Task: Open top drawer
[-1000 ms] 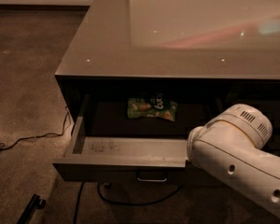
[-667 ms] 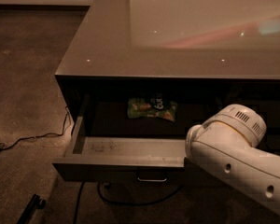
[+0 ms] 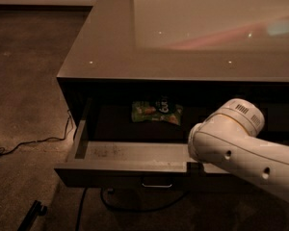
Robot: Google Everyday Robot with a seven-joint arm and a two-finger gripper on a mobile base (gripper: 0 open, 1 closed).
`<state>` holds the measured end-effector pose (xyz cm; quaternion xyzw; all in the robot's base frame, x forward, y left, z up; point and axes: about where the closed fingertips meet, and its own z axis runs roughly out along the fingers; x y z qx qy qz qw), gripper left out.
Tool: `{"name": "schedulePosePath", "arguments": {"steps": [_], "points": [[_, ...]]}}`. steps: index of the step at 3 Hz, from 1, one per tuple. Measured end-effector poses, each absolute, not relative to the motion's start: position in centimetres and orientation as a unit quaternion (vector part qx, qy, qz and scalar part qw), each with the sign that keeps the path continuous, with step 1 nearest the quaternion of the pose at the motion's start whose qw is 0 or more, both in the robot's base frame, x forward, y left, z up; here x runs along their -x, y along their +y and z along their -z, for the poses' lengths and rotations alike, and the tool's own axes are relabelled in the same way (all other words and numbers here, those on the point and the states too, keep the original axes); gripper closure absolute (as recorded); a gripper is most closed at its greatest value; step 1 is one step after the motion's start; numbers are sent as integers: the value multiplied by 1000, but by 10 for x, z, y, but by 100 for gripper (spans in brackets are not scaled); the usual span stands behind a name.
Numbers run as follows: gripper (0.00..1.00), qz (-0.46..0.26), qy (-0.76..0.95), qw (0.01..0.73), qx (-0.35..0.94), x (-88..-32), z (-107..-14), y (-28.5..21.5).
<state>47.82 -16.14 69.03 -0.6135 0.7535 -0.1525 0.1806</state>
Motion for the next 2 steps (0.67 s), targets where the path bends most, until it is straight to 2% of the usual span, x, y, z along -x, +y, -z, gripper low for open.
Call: {"name": "schedulePosePath", "arguments": {"steps": [2], "points": [[100,126,759,139,623,-489,-654,-162]]}}
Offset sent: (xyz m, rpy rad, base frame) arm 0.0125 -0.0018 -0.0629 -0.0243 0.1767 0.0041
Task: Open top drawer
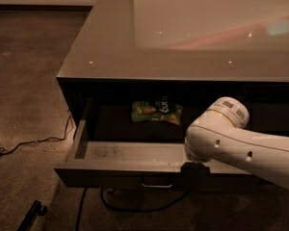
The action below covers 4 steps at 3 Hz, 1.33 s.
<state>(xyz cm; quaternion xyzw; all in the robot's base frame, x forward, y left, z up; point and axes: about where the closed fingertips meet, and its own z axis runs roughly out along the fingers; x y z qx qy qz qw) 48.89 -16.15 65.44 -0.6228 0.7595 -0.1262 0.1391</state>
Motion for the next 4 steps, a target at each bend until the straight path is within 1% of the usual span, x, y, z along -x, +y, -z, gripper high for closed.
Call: {"name": "schedulePosePath", "arguments": {"steps": [1,3,4], "points": [[100,112,764,110,626,-478,-634,-166],[100,77,783,53,615,-422,-602,-188],[100,71,789,43,609,-395,-605,-195]]}}
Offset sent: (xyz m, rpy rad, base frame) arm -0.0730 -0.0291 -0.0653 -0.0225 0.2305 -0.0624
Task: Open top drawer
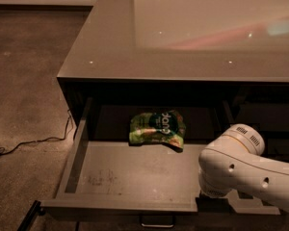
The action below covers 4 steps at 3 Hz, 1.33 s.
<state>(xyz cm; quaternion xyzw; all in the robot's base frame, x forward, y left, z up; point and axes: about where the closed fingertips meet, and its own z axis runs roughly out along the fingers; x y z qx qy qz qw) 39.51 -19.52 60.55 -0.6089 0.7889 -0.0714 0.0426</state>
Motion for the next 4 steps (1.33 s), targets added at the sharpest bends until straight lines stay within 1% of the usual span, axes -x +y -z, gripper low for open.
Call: {"name": "schedulePosePath", "arguments": {"steps": [1,4], "points": [[81,71,790,42,608,-394,-606,-196],[12,71,790,42,608,-394,-606,-196]]}}
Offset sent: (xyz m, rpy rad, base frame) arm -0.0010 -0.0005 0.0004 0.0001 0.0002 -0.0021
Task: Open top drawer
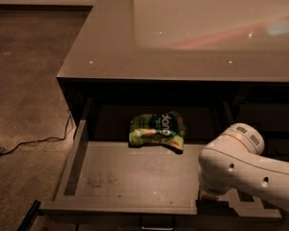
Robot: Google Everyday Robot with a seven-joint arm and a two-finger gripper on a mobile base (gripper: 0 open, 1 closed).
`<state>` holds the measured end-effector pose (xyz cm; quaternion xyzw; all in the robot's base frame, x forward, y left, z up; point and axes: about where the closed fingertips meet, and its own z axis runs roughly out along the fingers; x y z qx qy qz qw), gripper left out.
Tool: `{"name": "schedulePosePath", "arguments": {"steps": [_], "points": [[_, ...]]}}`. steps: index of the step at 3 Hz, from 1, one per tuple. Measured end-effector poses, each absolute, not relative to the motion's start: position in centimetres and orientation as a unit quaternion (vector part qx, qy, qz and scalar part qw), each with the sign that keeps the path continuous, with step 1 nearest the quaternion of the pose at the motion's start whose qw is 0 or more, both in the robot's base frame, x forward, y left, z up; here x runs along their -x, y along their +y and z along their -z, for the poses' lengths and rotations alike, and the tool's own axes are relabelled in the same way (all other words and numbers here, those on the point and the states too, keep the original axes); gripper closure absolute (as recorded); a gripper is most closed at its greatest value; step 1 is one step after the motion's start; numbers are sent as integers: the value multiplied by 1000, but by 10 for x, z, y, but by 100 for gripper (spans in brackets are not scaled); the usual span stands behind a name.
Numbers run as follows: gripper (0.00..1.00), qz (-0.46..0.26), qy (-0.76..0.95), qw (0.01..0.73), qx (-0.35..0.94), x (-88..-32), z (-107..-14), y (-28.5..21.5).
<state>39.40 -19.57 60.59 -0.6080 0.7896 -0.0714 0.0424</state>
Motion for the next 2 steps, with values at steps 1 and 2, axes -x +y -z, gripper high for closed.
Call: {"name": "schedulePosePath", "arguments": {"steps": [1,2], "points": [[0,71,790,42,608,-394,-606,-196],[0,71,790,42,608,-394,-606,-196]]}}
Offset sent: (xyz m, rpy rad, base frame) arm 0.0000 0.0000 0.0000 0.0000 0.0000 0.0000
